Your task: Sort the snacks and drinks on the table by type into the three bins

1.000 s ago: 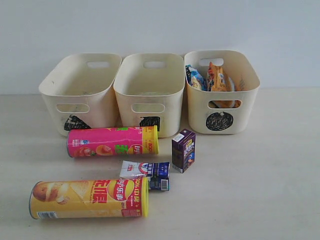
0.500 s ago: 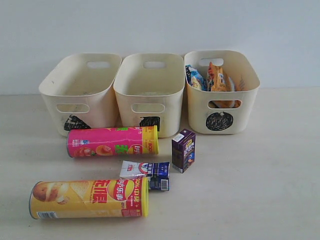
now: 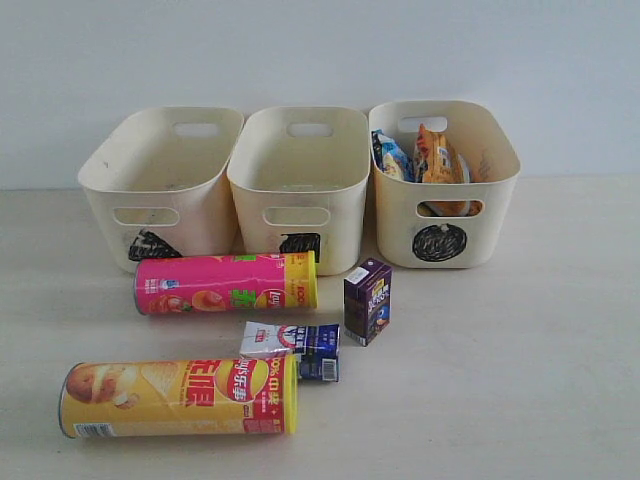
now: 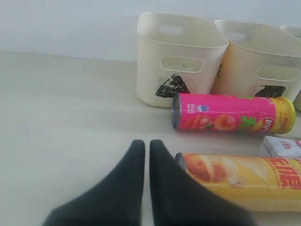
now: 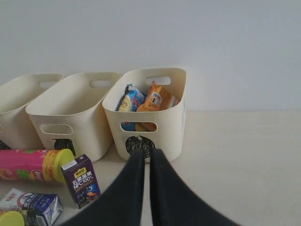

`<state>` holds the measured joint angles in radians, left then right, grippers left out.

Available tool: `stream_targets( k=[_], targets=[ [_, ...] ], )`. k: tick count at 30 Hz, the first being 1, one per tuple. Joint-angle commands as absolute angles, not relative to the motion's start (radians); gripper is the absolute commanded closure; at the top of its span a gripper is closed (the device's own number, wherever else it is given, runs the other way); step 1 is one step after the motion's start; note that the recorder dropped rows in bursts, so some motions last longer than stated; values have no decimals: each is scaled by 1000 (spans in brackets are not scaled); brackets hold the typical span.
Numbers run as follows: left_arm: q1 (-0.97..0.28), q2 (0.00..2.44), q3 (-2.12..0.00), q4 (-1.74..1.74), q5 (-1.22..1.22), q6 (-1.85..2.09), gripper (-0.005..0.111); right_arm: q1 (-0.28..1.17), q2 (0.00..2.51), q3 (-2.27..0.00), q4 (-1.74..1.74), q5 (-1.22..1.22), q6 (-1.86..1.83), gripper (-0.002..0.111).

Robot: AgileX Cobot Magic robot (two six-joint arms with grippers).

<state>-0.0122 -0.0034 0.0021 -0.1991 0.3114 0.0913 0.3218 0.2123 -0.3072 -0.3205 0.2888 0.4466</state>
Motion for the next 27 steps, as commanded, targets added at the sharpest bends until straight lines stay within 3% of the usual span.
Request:
stream_targets(
  k=[1, 11, 14, 21, 27],
  targets=[
    [-10, 0, 0, -148, 252, 86, 102, 319, 213, -303, -322, 267, 435, 106],
    [-10, 0, 0, -503, -314, -219, 102, 319, 213, -303, -315, 284, 435, 106],
    [-10, 0, 0, -516, -366, -534, 102, 319, 213, -303, -313, 284, 435, 106],
    [-10, 22, -128, -496, -436, -332, 102, 319, 213, -303, -309, 292, 435, 106],
    [-10, 129, -349, -205, -434, -389, 102, 319, 213, -301, -309, 296, 435, 106]
  ],
)
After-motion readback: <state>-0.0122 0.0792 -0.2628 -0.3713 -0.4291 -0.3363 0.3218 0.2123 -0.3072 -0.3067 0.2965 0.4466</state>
